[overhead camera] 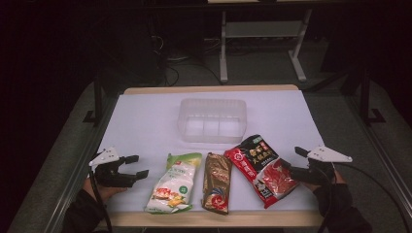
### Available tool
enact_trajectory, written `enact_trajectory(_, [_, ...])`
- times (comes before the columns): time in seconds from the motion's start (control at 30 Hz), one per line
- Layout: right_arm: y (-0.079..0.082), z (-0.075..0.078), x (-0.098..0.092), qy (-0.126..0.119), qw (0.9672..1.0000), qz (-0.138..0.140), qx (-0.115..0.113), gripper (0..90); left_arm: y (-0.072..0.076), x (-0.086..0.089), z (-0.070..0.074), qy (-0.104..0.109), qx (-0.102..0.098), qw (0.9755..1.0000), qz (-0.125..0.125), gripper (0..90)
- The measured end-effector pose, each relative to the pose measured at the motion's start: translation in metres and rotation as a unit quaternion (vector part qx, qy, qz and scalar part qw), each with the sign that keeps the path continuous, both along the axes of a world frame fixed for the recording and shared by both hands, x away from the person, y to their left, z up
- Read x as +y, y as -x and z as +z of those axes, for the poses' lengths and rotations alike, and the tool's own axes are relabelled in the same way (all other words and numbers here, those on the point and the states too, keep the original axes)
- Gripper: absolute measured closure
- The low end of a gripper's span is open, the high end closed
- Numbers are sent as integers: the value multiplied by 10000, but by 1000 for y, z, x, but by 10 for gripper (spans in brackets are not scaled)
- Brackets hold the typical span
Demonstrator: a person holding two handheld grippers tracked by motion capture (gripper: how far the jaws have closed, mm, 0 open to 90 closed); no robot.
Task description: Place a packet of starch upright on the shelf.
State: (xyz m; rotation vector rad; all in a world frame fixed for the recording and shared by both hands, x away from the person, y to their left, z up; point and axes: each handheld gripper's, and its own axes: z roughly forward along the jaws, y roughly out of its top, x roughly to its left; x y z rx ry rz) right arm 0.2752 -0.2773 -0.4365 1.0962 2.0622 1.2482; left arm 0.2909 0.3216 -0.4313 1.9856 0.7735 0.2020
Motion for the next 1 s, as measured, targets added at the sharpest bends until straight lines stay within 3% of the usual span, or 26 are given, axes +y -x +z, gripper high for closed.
enact_trajectory(0.07, [0, -2, 0, 16, 10000, -6, 41, 272, -3, -6, -2, -72, 225, 9996, -139, 241])
enact_trajectory(0.1, [0, -2, 0, 3, 10000, -7, 68, 272, -3, -6, -2, -72, 225, 9996, -139, 240])
enact_trajectory(0.13, [0, -2, 0, -5, 10000, -2, 76, 272, -7, -12, -3, 76, 433, 9986, -308, 240])
enact_trajectory(0.2, [0, -2, 0, 5, 10000, 6, 81, 272, -8, -16, -4, 134, 536, 9979, -350, 239])
enact_trajectory(0.23, [0, -2, 1, 23, 9999, -4, 98, 272, -12, -24, -4, 193, 677, 9959, -570, 235])
enact_trajectory(0.37, [1, -2, 2, 78, 9999, 32, 88, 273, -18, -30, -1, 321, 696, 9953, -586, 224])
enact_trajectory(0.4, [2, -3, 3, 97, 9999, 40, 119, 273, -23, -32, -1, 428, 842, 9935, -629, 222])
enact_trajectory(0.63, [2, -5, 3, 146, 9997, 50, 164, 273, -26, -35, 0, 584, 926, 9913, -729, 238])
enact_trajectory(0.67, [3, -5, 2, 159, 9997, 50, 180, 273, -27, -35, 4, 849, 925, 9885, -846, 224])
enact_trajectory(0.77, [4, -5, 2, 172, 9997, 30, 175, 273, -26, -40, 8, 756, 845, 9889, -961, 220])
enact_trajectory(0.8, [4, -5, 3, 191, 9997, 39, 170, 273, -25, -48, 8, 706, 905, 9874, -1086, 209])
enact_trajectory(0.87, [4, -5, 4, 211, 9996, 54, 163, 273, -26, -55, 5, 484, 980, 9876, -1123, 207])
enact_trajectory(0.93, [4, -5, 5, 211, 9996, 60, 179, 273, -26, -58, 3, 392, 1032, 9877, -1105, 186])
enact_trajectory(1.0, [4, -5, 5, 218, 9995, 68, 197, 273, -30, -61, -1, 279, 1152, 9891, -872, 186])
